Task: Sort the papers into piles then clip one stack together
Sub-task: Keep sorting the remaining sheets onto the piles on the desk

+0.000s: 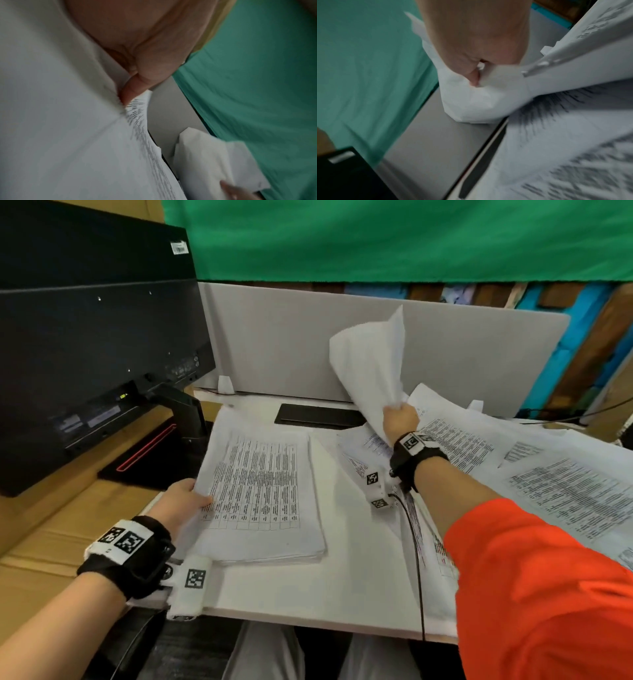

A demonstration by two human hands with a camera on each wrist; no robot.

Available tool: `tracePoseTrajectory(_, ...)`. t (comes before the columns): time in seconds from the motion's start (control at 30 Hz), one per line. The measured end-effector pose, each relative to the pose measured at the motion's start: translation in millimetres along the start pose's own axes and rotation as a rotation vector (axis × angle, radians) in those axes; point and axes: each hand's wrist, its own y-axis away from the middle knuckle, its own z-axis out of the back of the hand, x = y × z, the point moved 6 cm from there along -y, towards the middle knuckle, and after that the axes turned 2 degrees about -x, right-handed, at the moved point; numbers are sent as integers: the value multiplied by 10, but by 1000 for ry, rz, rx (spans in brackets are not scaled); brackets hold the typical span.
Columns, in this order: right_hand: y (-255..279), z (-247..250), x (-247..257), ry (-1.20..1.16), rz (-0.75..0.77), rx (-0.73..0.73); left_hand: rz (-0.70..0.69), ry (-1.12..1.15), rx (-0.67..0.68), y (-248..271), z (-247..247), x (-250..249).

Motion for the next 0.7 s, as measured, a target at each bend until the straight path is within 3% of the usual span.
tracePoseTrajectory(0.1, 65, 308, 266, -475, -1, 2, -73, -133, -78, 163, 86, -264)
tracePoseTrajectory(0.17, 107, 534, 476, -651, 67, 15, -183, -81, -59, 344, 60, -582)
tracePoseTrajectory(0.23, 223, 782, 744, -717, 145, 47, -282, 101, 77, 527, -86, -950)
tracePoseTrajectory(0.3, 336, 1039, 1062, -712, 366, 40, -297, 348, 259, 650, -298, -1279)
tracePoseTrajectory(0.37, 460, 1188, 1321, -476, 698, 58, -233, 549, 373, 642, -482, -1497)
tracePoseTrajectory(0.43, 511, 1159, 1346, -175, 866, 167, -114, 753, 452, 581, -628, -1587)
tracePoseTrajectory(0.5, 523, 1084, 1101, 101, 852, 278, -2, 921, 493, 557, -751, -1564)
tracePoseTrajectory(0.6, 621, 953, 452, 405, 808, 480, 35, 980, 435, 536, -910, -1456)
tracePoseTrajectory(0.7, 787, 947, -3, 444, 798, 607, 89, 918, 431, 536, -1165, -1216)
